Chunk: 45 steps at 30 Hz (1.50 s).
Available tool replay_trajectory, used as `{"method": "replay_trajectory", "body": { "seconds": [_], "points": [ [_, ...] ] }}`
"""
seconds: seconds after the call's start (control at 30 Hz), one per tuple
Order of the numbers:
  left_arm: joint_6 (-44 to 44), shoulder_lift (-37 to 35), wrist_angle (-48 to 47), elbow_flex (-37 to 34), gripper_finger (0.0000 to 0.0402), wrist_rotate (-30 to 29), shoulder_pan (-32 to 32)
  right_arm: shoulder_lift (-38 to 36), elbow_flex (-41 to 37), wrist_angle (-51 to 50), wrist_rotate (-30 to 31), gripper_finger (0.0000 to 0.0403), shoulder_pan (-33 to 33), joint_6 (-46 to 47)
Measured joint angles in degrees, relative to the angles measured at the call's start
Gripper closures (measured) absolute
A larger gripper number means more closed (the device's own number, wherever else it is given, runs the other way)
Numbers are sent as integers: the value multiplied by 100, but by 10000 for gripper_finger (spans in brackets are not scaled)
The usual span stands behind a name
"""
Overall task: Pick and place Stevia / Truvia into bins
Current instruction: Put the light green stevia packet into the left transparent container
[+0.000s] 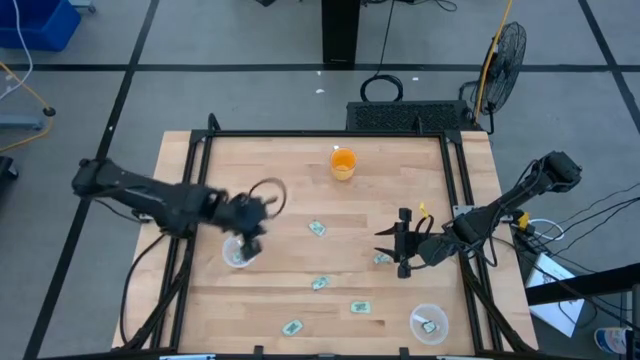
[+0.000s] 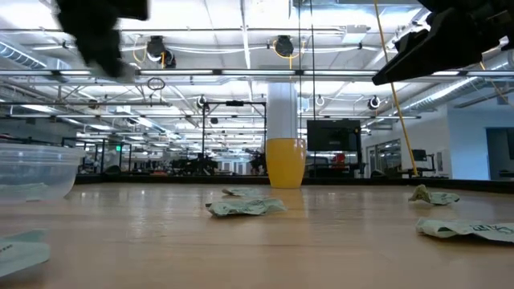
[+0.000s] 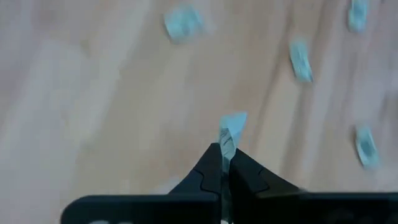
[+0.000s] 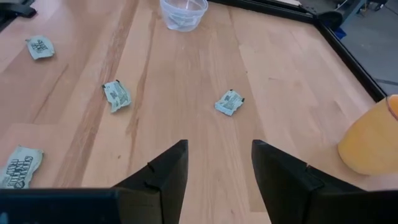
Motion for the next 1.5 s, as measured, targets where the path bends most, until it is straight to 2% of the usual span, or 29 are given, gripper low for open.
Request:
{"method": "replay_trajectory", "body": {
  "seconds": [0.2,0.37,0.6,0.8,1.13,1.43,1.5],
  "points": [
    [-1702,172,-569,-24,381,-427,-1593,0,0,-2,-63,232,1,282],
    [-2731,556,-554,-204,395,-1036,-2216,0,0,6,-480,232,0,291],
    [-3599,1089,-556,-867,363,-1063,-2077,0,0,26,-584,232,0,270],
    [-3819,1181,-371,-1193,364,-1064,-1780,0,0,129,-580,232,0,-44],
    [-3366,1181,-257,-1408,353,-923,-1382,0,1,453,-592,232,0,-422],
    [-2906,1181,144,-1408,299,-837,-1345,0,0,455,-595,232,0,-424],
    [-2875,1180,141,-1377,288,-673,-1345,0,0,453,-595,232,0,-422]
  ]
}}
